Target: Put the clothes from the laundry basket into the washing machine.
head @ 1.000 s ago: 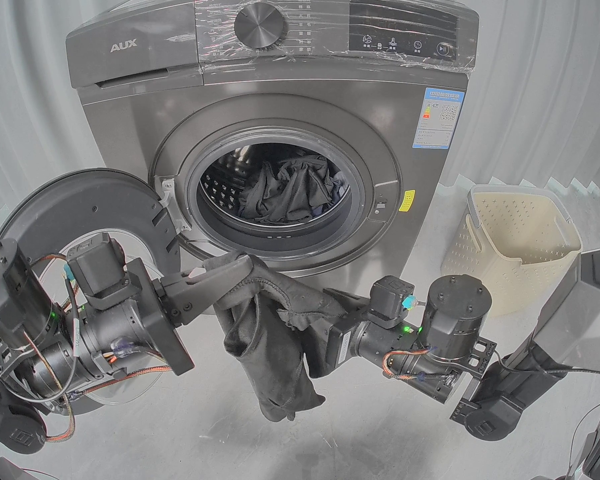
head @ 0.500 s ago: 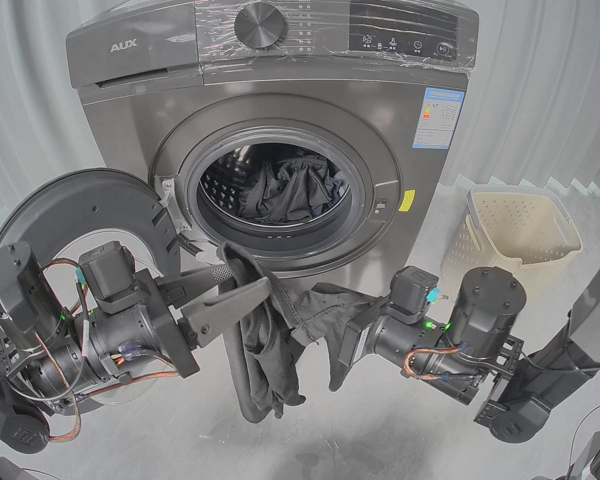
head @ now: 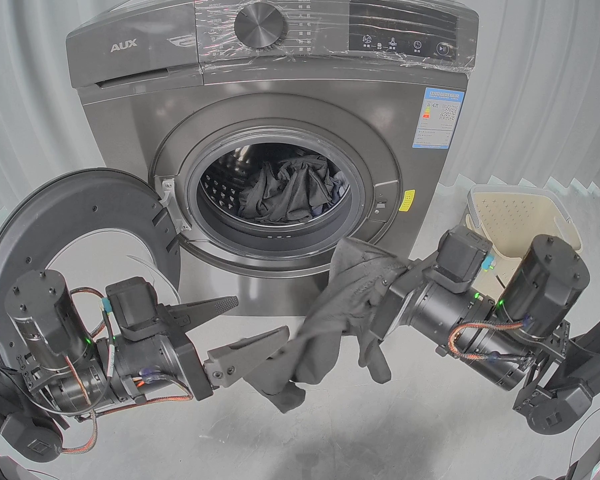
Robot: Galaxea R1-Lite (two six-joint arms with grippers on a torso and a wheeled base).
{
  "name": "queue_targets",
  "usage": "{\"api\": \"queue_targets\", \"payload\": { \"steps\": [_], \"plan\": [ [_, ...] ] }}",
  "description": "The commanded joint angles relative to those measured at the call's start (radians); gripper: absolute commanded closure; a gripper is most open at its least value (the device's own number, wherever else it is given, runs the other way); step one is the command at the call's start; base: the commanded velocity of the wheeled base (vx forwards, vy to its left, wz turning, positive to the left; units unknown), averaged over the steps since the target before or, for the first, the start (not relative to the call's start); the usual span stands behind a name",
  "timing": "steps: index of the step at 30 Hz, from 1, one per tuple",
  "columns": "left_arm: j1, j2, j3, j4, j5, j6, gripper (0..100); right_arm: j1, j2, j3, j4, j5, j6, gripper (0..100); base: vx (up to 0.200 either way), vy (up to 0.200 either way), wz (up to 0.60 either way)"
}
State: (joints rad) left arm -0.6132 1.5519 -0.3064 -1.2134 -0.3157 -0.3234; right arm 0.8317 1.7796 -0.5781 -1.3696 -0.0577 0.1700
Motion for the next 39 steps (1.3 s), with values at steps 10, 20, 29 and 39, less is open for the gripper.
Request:
{"api": "queue_targets", "payload": {
  "steps": [10, 20, 29, 39],
  "plan": [
    [0.000, 0.096, 0.110, -0.002, 0.000, 0.014, 0, -0.003, -0.019, -0.063, -0.013, -0.004, -0.001, 100, 0.000, 0.000, 0.00],
    [0.000, 0.221, 0.118, -0.052, -0.009, 0.061, 0, -0.003, -0.020, -0.072, -0.014, -0.005, -0.001, 100, 0.000, 0.000, 0.00],
    [0.006, 0.450, 0.174, -0.275, 0.000, 0.116, 0, 0.001, -0.017, -0.066, -0.014, -0.004, 0.000, 100, 0.000, 0.000, 0.00],
    [-0.017, 0.568, 0.159, -0.336, -0.011, 0.135, 0, 0.003, -0.014, -0.071, -0.013, -0.005, 0.000, 100, 0.000, 0.000, 0.00]
  ]
}}
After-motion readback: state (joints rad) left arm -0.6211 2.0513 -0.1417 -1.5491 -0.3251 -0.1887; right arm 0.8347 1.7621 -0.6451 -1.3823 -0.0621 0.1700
